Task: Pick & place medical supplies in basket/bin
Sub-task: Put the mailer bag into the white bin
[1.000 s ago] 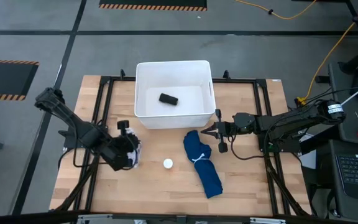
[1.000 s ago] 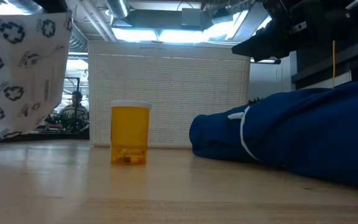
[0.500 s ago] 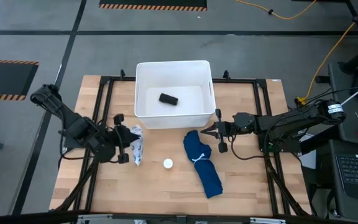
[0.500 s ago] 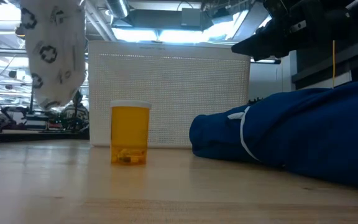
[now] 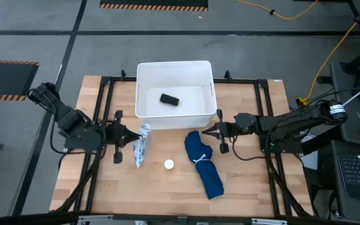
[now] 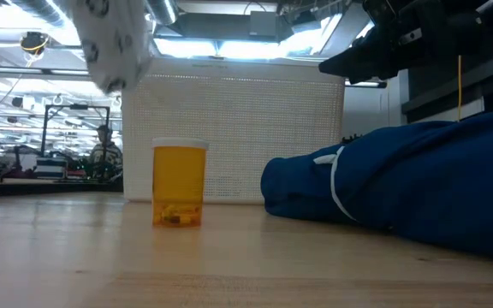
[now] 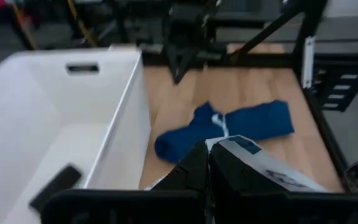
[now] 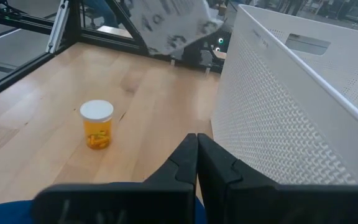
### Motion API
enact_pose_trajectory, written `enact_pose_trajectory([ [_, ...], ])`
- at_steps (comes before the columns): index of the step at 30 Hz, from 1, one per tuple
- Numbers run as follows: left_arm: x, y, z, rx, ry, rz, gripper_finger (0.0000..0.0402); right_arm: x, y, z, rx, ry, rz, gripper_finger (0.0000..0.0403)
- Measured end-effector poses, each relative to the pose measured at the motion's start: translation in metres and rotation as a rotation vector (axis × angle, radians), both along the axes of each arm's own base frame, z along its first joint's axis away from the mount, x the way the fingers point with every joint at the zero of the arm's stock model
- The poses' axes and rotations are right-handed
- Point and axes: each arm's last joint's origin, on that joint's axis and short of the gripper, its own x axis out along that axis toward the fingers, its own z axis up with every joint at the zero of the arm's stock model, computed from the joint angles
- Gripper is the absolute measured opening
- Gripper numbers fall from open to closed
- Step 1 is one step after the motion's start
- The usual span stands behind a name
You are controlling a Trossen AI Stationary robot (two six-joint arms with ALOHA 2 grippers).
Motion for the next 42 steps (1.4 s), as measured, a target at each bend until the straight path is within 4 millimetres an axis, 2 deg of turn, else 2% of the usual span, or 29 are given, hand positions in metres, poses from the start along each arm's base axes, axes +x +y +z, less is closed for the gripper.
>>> enact_pose_trajectory([
  [4,0.004,-0.003,0.008,0.045,-0.067,-0.04,0.0002,0.0,0.0,0.0,0.0,0.0,0.0,0.0012],
  [11,0.013,-0.002,0.028,0.129,-0.232,-0.014,0.0002,0.0,0.0,0.0,0.0,0.0,0.0,0.0012],
  [25,0.035,0.02,0.054,0.288,-0.424,0.148,0.0002,0.0,0.0,0.001,0.001,-0.015,0.0,0.0012],
  [31,0.044,0.041,0.064,0.398,-0.479,0.241,0.0002,0.0,0.0,0.001,0.001,-0.015,0.0,0.0012],
  [42,0.071,0.105,0.057,0.399,-0.49,0.263,0.0002,0.0,0.0,0.002,0.012,-0.019,-0.003,0.0012],
])
